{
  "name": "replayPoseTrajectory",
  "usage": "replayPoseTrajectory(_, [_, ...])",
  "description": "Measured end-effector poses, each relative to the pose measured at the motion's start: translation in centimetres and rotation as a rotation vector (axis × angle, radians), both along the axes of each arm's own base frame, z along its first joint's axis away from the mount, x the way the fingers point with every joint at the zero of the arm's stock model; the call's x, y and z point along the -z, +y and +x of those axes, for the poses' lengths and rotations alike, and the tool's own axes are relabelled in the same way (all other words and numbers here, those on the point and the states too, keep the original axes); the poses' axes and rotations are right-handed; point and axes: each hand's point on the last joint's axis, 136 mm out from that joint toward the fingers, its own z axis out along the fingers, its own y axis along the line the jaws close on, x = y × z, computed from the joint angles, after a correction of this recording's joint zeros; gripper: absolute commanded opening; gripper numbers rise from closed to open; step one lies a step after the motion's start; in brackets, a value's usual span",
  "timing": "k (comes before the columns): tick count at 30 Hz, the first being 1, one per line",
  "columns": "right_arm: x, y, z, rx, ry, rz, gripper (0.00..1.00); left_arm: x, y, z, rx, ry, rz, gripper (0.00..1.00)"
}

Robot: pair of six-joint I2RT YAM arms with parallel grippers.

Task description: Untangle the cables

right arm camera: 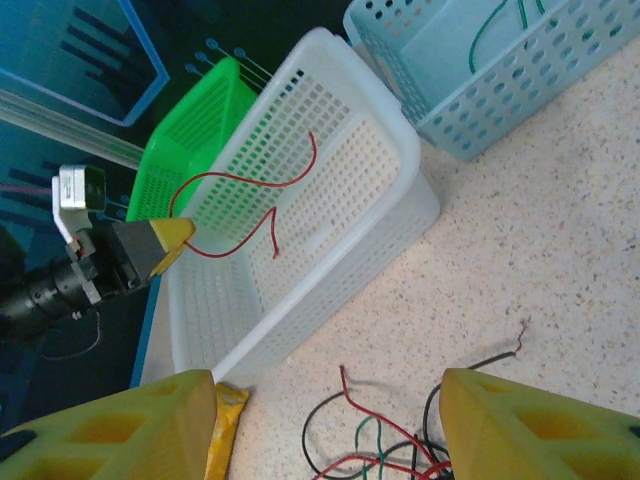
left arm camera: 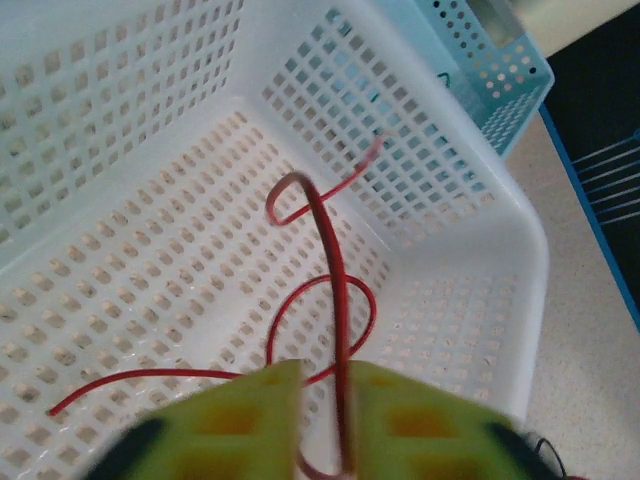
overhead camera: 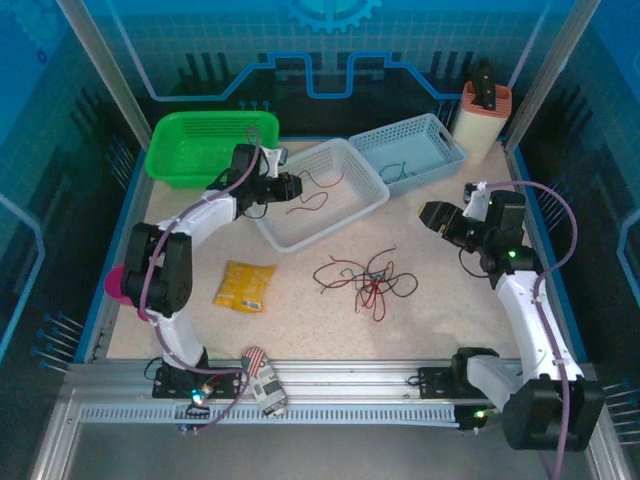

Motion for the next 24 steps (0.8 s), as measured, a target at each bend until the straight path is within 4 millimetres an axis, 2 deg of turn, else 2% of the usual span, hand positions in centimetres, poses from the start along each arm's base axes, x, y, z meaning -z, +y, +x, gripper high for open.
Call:
replayPoseTrajectory(2, [0.9, 0.4, -0.1, -0.015, 0.032, -0.013, 0.62, 0.9, 0.1, 0.5, -0.005, 0.019, -0.003, 0.61])
replayPoseTrajectory(5, [1.8, 1.1, -0.3, -0.04, 0.071, -0.032, 0.62, 1.1, 0.9, 1.2, -0.026, 0.028, -0.013, 0.72])
replayPoseTrajectory(6, [2.0, 1.2, -0.3, -0.047, 0.082, -0.039, 0.62, 1.1, 1.3, 1.4, -0.034, 0.029, -0.016, 0.86])
replayPoseTrajectory(7, [1.9, 1.4, -0.2, -0.054, 0.086, -0.049, 0.62, 0.8, 1.6, 1.6, -0.041, 0.016, -0.018, 0.9])
replayPoseTrajectory(8, [1.8, 1.5, -0.2, -0.062, 0.086, -0.059, 0.62, 0.4, 2.0, 1.8, -0.051, 0.005, -0.024, 0.99])
replayPoseTrajectory(12, [1.2, 2.0, -0.3, -0.085, 0.079, -0.091, 0.62, -2.1, 2.8, 0.5, -0.063, -0.048, -0.03, 0.99])
replayPoseTrajectory(17, [1.5, 2.1, -0.9, -0.104, 0.095, -0.142, 0.58, -8.9, 2.8, -3.3, -0.022, -0.177, -0.073, 0.98])
replayPoseTrajectory(19, [1.6, 2.6, -1.4, -0.136, 0.087, -0.173, 0.56, -11.7, 2.6, -5.9, 0.024, -0.233, -0.089, 0.95])
replayPoseTrajectory(22, [1.2, 3.9, -2.3, -0.209, 0.031, -0.23, 0.55, -13.8, 1.9, -10.2, 0.118, -0.274, -0.082, 0.91])
replayPoseTrajectory(24, [0.8, 4.8, -3.1, -0.261, -0.007, -0.272, 0.55, -13.6, 0.8, -13.5, 0.197, -0.278, -0.053, 0.88])
